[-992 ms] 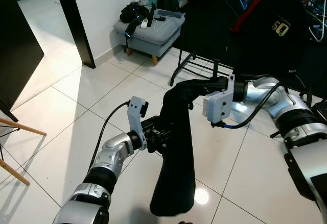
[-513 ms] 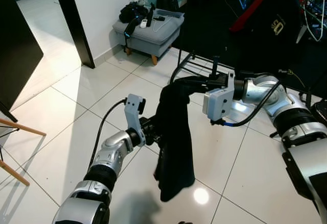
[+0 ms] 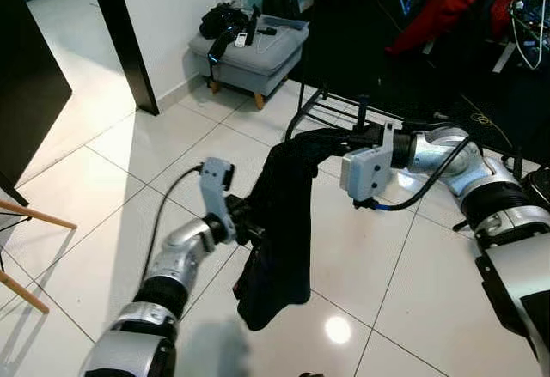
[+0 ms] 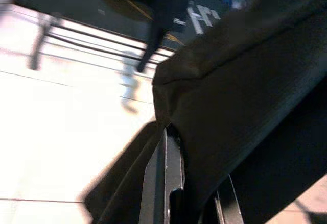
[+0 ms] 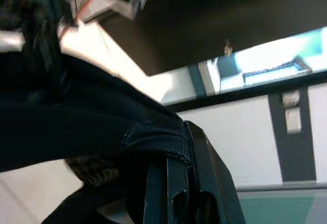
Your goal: Hang hanger
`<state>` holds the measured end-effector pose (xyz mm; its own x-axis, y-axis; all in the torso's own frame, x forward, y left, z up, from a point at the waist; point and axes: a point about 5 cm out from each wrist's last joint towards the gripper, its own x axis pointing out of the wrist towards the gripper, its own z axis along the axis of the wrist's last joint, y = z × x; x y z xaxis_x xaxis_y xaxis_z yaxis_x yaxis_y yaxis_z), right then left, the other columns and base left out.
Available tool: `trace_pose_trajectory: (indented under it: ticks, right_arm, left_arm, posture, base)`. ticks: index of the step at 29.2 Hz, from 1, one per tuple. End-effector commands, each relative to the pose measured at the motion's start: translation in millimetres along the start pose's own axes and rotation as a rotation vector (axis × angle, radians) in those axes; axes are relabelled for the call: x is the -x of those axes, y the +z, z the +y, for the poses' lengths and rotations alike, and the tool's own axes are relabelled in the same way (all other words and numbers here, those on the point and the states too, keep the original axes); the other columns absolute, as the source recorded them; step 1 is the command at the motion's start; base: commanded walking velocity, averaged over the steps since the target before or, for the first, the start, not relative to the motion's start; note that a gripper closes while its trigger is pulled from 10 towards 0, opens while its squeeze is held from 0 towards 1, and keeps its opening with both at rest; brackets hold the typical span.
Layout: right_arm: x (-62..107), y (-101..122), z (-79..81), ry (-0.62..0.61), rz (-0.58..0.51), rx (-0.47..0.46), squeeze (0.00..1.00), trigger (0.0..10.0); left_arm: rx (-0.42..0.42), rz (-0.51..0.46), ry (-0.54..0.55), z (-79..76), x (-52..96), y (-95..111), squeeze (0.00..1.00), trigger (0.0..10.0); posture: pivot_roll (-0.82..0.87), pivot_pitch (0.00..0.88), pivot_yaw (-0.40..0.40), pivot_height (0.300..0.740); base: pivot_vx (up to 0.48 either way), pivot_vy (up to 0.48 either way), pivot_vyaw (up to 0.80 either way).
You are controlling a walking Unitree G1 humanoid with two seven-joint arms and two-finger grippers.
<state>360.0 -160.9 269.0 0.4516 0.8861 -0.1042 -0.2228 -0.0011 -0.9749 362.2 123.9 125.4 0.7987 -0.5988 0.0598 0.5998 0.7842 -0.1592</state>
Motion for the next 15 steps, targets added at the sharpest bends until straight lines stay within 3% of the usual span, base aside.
trace_pose_trajectory:
  ticks: [1,3,4,6,8,9,12,14,15]
  right_arm:
    - [7.5,-12,5.3,-0.018,0.095,-0.057,0.0,0.0]
    - [9.7,-17,9.6,-0.013,0.142,-0.084,0.0,0.0]
    - [9.7,-17,9.6,-0.013,0.142,-0.084,0.0,0.0]
    - [11.7,-22,22.7,-0.033,0.176,-0.151,0.0,0.0]
    - [12.3,-24,27.7,-0.04,0.186,-0.174,0.0,0.0]
    - [12.0,-25,36.1,-0.048,0.201,-0.204,0.0,0.0]
    - [11.6,-26,40.9,-0.053,0.209,-0.218,0.0,0.0]
    - [11.7,-29,49.6,-0.087,0.242,-0.26,0.0,0.0]
    - [11.7,-29,49.6,-0.087,0.242,-0.26,0.0,0.0]
  left_arm:
    - [-0.133,0.019,0.064,16.6,7.8,11,0.0,0.0]
    - [-0.219,0.038,0.092,24.4,11.8,17,0.0,0.0]
    - [-0.219,0.038,0.092,24.4,11.8,17,0.0,0.0]
    - [-0.375,0.065,0.13,40.1,18.6,36,0.0,0.0]
    - [-0.424,0.065,0.143,45.2,21.0,44,0.0,0.0]
    - [-0.493,0.067,0.113,48.5,23.3,57,0.0,0.0]
    - [-0.529,0.068,0.086,49.2,24.4,65,0.0,0.0]
    - [-0.595,0.107,-0.067,43.1,27.3,75,0.0,0.0]
    - [-0.595,0.107,-0.067,43.1,27.3,75,0.0,0.0]
  posture:
    - [-0.12,0.152,-0.024,0.74]
    - [-0.12,0.152,-0.024,0.74]
    - [-0.12,0.152,-0.024,0.74]
    - [-0.12,0.152,-0.026,0.74]
    - [-0.12,0.152,-0.026,0.74]
    - [-0.11,0.152,-0.022,0.74]
    - [-0.11,0.152,-0.022,0.74]
    - [-0.11,0.152,-0.019,0.74]
    - [-0.11,0.152,-0.019,0.74]
  base:
    - [0.0,0.0,0.0]
    - [0.0,0.0,0.0]
    - [0.0,0.0,0.0]
    - [0.0,0.0,0.0]
    - [0.0,0.0,0.0]
    - [0.0,0.0,0.0]
    - [0.0,0.0,0.0]
    - [0.0,0.0,0.0]
    - [0.0,0.0,0.0]
